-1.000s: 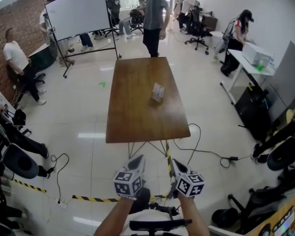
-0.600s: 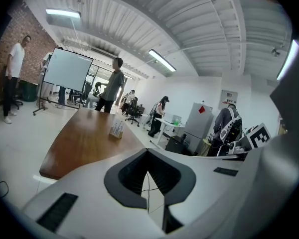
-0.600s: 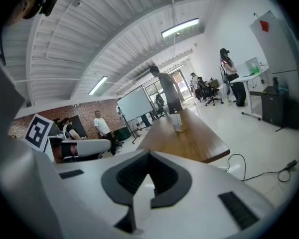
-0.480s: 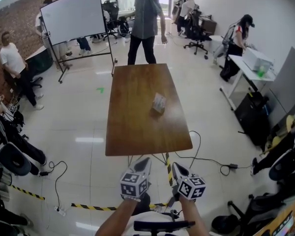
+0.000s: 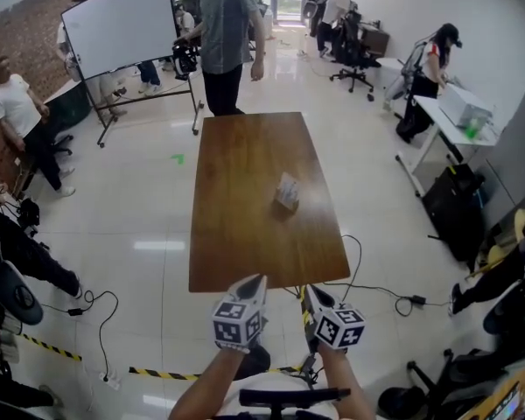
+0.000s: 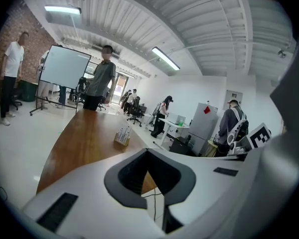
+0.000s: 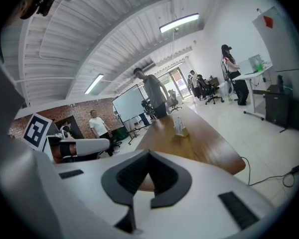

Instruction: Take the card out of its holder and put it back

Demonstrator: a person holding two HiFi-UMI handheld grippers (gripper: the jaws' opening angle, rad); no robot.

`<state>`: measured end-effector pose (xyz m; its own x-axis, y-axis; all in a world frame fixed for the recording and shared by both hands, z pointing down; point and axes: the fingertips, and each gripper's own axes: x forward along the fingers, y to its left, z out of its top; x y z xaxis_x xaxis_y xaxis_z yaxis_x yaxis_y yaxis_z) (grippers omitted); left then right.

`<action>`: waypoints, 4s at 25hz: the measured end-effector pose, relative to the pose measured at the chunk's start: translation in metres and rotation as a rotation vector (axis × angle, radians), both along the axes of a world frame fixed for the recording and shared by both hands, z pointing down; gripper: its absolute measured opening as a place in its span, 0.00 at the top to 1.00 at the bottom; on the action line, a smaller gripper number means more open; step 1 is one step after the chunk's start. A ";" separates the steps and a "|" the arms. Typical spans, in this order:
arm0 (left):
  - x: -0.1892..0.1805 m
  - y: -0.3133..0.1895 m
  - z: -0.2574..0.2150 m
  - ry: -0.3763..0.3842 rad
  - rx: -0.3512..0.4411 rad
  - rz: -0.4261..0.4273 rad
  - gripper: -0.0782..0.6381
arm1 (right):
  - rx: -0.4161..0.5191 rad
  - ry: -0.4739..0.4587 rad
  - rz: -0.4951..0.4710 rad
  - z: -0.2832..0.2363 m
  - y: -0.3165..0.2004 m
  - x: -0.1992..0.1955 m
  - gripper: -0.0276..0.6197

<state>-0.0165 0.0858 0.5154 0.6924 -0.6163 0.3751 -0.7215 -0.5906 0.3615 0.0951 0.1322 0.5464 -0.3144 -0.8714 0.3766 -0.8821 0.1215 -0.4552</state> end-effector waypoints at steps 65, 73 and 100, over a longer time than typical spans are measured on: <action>0.086 -0.293 0.062 -0.040 -0.115 -0.010 0.90 | -0.078 0.179 -0.127 0.073 -0.369 0.110 0.68; 0.100 -0.312 0.073 -0.028 -0.180 -0.019 0.90 | -0.134 0.224 -0.207 0.107 -0.409 0.115 0.68; 0.108 -0.327 0.101 -0.043 -0.256 -0.093 0.90 | -0.120 0.257 -0.405 0.157 -0.448 0.076 0.90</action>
